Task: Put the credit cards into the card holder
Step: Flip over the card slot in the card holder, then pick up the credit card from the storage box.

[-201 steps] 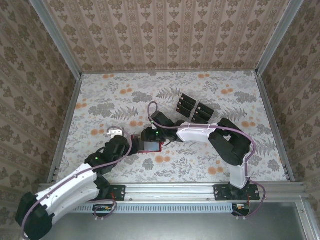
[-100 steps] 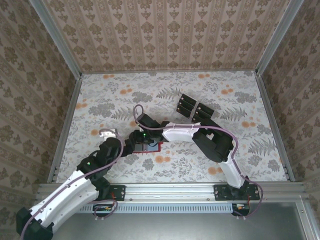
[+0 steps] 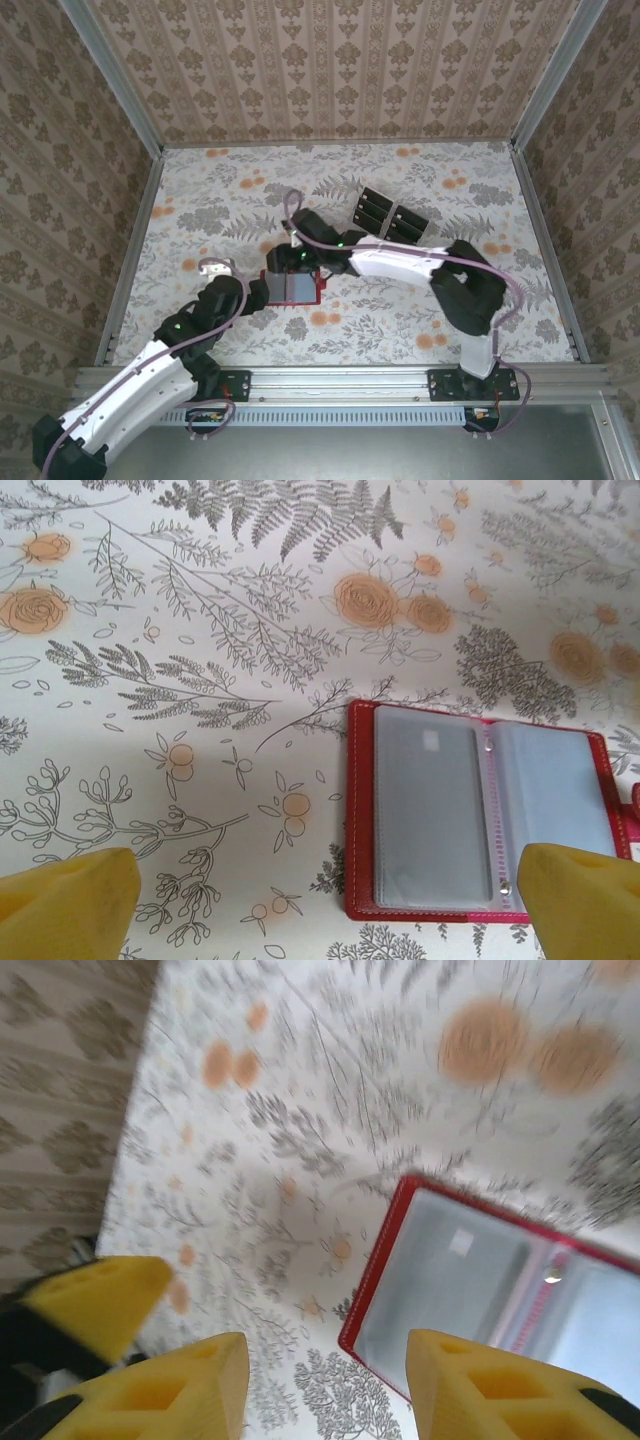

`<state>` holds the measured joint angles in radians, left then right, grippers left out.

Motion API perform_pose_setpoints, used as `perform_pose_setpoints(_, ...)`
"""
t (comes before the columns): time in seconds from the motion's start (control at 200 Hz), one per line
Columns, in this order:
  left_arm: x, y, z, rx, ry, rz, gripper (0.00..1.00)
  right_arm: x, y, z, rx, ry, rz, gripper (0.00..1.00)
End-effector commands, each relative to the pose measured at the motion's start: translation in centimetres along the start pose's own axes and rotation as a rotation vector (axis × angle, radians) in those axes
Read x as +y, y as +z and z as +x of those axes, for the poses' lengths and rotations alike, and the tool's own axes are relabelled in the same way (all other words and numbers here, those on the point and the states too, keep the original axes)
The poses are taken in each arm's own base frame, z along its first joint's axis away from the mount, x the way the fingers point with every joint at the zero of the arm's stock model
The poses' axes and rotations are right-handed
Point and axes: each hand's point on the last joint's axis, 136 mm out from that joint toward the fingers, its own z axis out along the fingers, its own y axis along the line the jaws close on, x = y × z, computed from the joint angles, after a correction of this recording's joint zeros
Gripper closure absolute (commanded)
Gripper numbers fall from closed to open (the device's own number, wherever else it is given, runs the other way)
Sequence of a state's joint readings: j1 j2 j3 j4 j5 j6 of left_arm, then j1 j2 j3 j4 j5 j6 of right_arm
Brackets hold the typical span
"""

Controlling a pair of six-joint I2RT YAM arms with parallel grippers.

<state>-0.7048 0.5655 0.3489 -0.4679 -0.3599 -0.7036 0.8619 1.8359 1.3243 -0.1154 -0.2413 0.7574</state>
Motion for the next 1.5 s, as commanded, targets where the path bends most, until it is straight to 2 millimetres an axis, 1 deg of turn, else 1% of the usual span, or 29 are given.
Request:
perform_pose_setpoints(0.0, -0.8, 0.2, -0.7, 0.0, -0.006, 0.019, 0.0, -3.3, -4.5, -1.5, -0.029, -0.041, 0.095, 0.54)
perform_pose_setpoints(0.105, -1.4, 0.8, -0.8, 0.02, 0.012, 0.02, 0.0, -8.4, -8.9, -2.7, -0.054, -0.06, 0.262, 0.54)
perform_pose_setpoints(0.22, -2.1, 1.3, -1.2, 0.043, 0.039, 0.018, 0.0, -13.4, -14.0, -4.3, -0.092, -0.11, 0.463, 0.54)
perform_pose_setpoints(0.235, -2.2, 1.4, -1.3, 0.046, 0.041, 0.017, 0.0, -14.1, -14.7, -4.1, -0.081, -0.111, 0.493, 0.54)
perform_pose_setpoints(0.285, -2.5, 1.6, -1.4, 0.062, 0.05, 0.021, 0.0, -16.1, -16.6, -4.5, -0.083, -0.125, 0.574, 0.55)
perform_pose_setpoints(0.37, -2.9, 2.1, -1.6, 0.086, 0.064, 0.025, 0.0, -18.6, -18.8, -4.9, -0.07, -0.133, 0.68, 0.56)
perform_pose_setpoints(0.43, -3.1, 2.5, -1.8, 0.097, 0.071, 0.026, 0.0, -20.1, -19.6, -4.9, -0.054, -0.138, 0.733, 0.56)
perform_pose_setpoints(0.515, -3.2, 2.9, -2.1, 0.108, 0.082, 0.019, 0.0, -22.0, -19.8, -4.2, 0.004, -0.132, 0.794, 0.57)
perform_pose_setpoints(0.58, -3.2, 3.0, -2.5, 0.109, 0.086, 0.017, 0.0, -23.1, -19.6, -3.7, 0.05, -0.141, 0.831, 0.59)
perform_pose_setpoints(0.675, -3.3, 3.2, -2.9, 0.114, 0.088, 0.024, 0.0, -24.1, -19.1, -3.1, 0.104, -0.154, 0.863, 0.62)
perform_pose_setpoints(0.78, -3.4, 3.4, -3.1, 0.125, 0.092, 0.026, 0.0, -24.8, -18.8, -3.0, 0.124, -0.175, 0.894, 0.63)
perform_pose_setpoints(0.905, -3.4, 3.7, -2.8, 0.131, 0.078, 0.028, 0.0, -25.4, -18.7, -3.4, 0.133, -0.212, 0.942, 0.62)
perform_pose_setpoints(1.18, -3.2, 3.9, -2.4, 0.137, 0.064, 0.022, 0.0, -26.7, -17.3, -3.6, 0.188, -0.269, 0.995, 0.63)
perform_pose_setpoints(1.405, -3.1, 4.0, -2.3, 0.135, 0.057, 0.02, 0.0, -27.0, -16.3, -3.4, 0.208, -0.271, 0.982, 0.63)
perform_pose_setpoints(1.49, -3.0, 4.1, -2.2, 0.136, 0.055, 0.019, 0.0, -26.8, -15.9, -3.2, 0.217, -0.28, 0.972, 0.64)
